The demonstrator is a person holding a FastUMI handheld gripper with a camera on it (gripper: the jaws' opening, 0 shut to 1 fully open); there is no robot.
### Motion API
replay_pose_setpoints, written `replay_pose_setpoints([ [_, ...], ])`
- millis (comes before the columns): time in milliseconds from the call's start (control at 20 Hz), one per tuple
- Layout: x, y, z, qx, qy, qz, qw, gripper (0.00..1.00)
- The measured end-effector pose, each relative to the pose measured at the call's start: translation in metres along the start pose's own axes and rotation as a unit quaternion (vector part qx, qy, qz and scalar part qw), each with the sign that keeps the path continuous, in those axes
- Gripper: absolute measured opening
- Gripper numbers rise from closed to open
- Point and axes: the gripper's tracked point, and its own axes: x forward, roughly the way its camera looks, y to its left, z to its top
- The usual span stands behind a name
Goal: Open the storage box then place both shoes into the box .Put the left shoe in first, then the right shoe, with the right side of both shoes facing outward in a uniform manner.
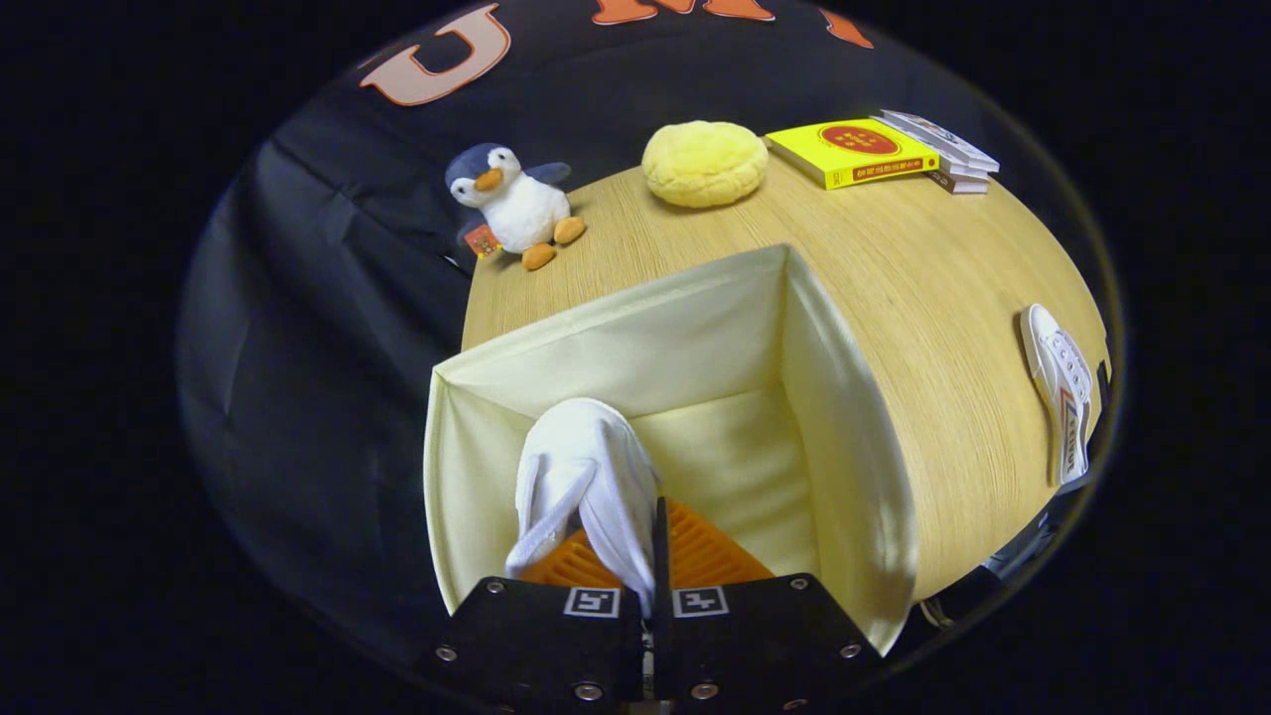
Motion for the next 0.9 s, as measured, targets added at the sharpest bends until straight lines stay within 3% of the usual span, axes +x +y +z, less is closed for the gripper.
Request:
replay_pose_setpoints([
  [250,0.004,0.013,-0.025,0.012,0.076,0.053,0.996,0.21],
  [350,-0.011,0.022,-0.024,0.015,0.086,0.102,0.991,0.39],
  [500,-0.043,0.022,-0.009,0.004,0.073,0.157,0.985,0.58],
  [650,-0.078,0.006,0.012,-0.022,0.041,0.193,0.980,0.68],
  [900,-0.126,-0.065,0.038,-0.079,-0.054,0.203,0.974,0.84],
])
